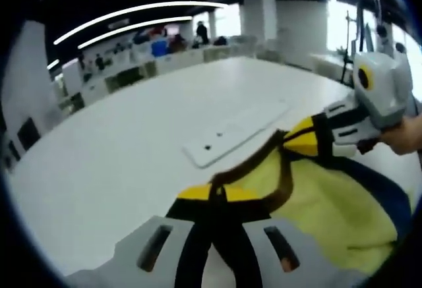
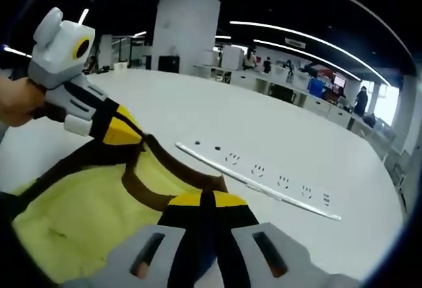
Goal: Fold the garment on the visible template until the final outline fits inside the template.
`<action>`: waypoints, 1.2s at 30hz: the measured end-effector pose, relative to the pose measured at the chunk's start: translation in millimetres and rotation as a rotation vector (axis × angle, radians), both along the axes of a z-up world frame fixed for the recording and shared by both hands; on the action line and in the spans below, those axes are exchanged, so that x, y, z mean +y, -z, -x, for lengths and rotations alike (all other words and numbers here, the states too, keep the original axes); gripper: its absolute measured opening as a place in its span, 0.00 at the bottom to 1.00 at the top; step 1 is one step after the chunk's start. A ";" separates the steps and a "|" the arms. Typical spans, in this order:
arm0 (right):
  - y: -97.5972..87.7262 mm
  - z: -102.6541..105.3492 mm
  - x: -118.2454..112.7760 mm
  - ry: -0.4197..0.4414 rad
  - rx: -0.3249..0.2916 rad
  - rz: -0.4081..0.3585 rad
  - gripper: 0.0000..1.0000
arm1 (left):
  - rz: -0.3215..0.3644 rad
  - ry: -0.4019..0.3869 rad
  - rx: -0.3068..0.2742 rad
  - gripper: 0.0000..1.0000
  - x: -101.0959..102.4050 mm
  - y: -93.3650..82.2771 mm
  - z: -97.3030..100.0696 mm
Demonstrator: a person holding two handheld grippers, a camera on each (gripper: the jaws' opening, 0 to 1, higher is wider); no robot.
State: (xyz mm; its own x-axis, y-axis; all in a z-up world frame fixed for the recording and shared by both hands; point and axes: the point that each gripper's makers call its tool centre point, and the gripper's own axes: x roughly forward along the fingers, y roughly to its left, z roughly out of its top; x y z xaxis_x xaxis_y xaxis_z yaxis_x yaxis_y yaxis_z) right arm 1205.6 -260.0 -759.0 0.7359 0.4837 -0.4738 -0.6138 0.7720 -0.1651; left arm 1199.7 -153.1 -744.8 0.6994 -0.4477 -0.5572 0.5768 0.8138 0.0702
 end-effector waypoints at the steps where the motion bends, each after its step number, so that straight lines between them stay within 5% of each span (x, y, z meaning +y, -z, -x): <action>1: 1.8 -1.3 -0.7 0.002 0.005 0.003 0.04 | -0.006 0.006 0.002 0.01 0.0 2.0 -1.3; 18: 10.8 -14.0 -3.7 0.049 0.065 -0.051 0.01 | -0.022 -0.004 0.050 0.00 3.0 23.4 -6.8; 23: 11.4 -18.2 -7.0 0.106 0.088 -0.096 0.01 | 0.055 -0.074 0.080 0.00 4.2 23.2 -11.7; 30: 12.3 -22.0 -14.1 0.125 0.103 -0.116 0.01 | 0.014 -0.091 0.048 0.00 16.6 25.0 -18.6; 33: 12.3 -22.4 -13.7 0.120 0.101 -0.113 0.01 | 0.099 -0.141 0.082 0.00 24.1 26.5 -20.3; 36: 12.4 -23.2 -14.8 0.126 0.102 -0.119 0.01 | 0.050 -0.105 0.053 0.00 19.2 26.5 -16.6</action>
